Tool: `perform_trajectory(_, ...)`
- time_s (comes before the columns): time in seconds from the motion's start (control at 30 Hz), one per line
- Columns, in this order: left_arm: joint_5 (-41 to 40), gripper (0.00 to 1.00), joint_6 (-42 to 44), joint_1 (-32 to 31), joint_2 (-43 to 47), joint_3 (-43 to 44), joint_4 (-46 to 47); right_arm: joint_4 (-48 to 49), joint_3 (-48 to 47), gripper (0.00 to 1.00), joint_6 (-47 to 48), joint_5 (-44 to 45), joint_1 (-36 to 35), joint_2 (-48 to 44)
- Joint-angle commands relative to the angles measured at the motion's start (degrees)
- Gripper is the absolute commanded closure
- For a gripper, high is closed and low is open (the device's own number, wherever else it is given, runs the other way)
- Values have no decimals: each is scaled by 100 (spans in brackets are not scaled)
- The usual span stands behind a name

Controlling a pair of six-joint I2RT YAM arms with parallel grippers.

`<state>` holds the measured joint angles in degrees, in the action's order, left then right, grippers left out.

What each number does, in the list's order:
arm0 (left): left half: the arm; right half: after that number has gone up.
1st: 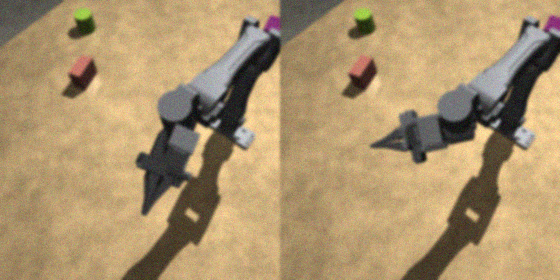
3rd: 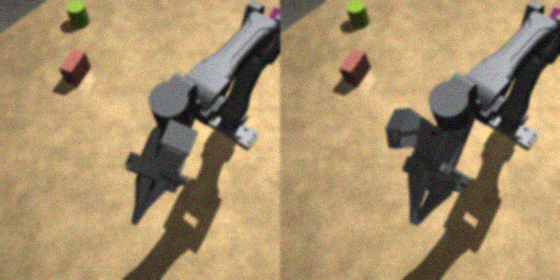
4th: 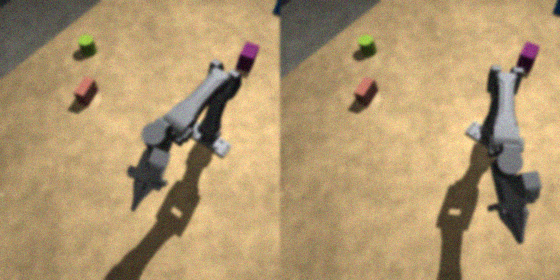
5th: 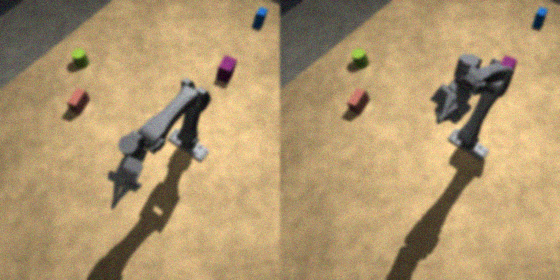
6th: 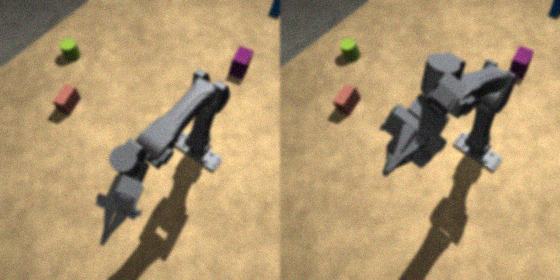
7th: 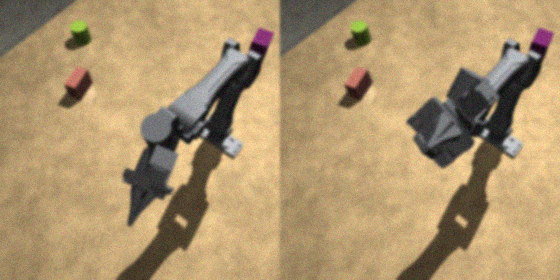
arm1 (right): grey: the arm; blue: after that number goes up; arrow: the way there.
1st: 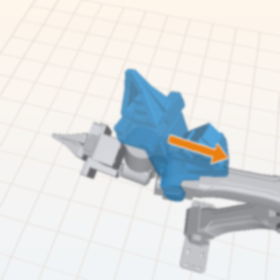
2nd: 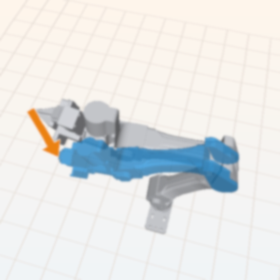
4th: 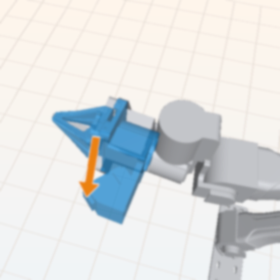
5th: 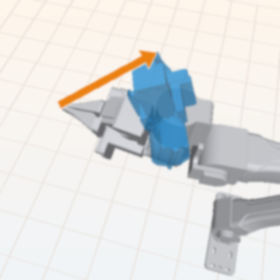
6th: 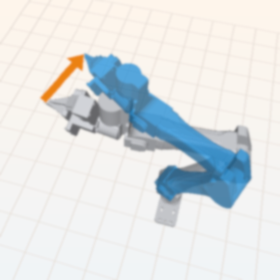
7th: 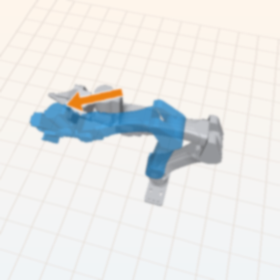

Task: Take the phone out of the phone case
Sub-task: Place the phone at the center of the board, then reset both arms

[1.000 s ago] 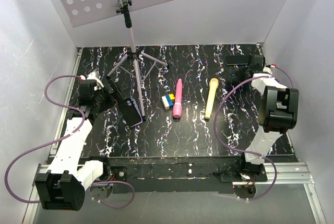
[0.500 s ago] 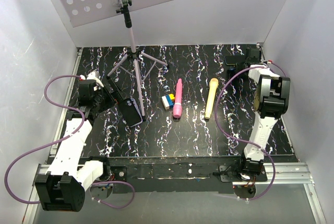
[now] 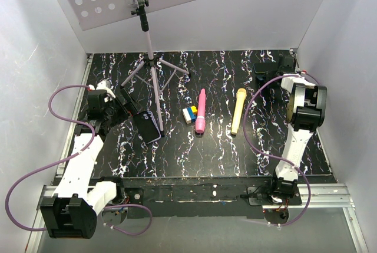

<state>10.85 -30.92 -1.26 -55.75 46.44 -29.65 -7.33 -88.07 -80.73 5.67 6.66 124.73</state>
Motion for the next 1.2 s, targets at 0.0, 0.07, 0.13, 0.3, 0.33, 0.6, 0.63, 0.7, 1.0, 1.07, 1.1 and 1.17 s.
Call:
perform_trajectory(0.0, 75, 2, -2, 64, 46, 6, 126, -216, -166, 67, 127, -127, 81, 245)
perform_trajectory(0.07, 101, 2, -2, 82, 46, 6, 135, -233, -193, 61, 171, -206, 90, 263)
perform_trajectory(0.13, 101, 2, -2, 82, 46, 6, 135, -225, -149, 54, 180, -251, 99, 228)
perform_trajectory(0.3, 110, 2, 7, 99, 64, -12, 144, -373, -122, 36, 417, -277, 108, 78)
perform_trajectory(0.33, 119, 2, 7, 99, 46, -20, 144, -452, -140, 31, 513, -303, 108, 52)
perform_trajectory(0.6, 207, 2, -11, 117, 20, -47, 205, -481, 553, 19, 1102, -821, 125, -571)
perform_trajectory(0.63, 233, 2, -11, 117, 3, -47, 214, -523, 667, 18, 1155, -874, 134, -685)
perform_trajectory(0.7, 268, 2, -20, 308, -33, -56, 223, -620, 852, 18, 1374, -954, 134, -879)
perform_trajectory(1.0, 444, 2, 59, 354, -138, -108, 284, -911, 2169, 18, 3501, -120, -489, -2661)
perform_trajectory(1.07, 505, 2, 77, 354, -103, -161, 345, -736, 2740, 18, 3783, -49, -665, -3223)
perform_trajectory(1.1, 523, 2, 77, 354, -68, -205, 415, -613, 2986, 18, 3923, -92, -918, -3540)
perform_trajectory(1.17, 532, 2, 86, 354, -33, -293, 530, -366, 3427, 18, 4187, -250, -1305, -4076)
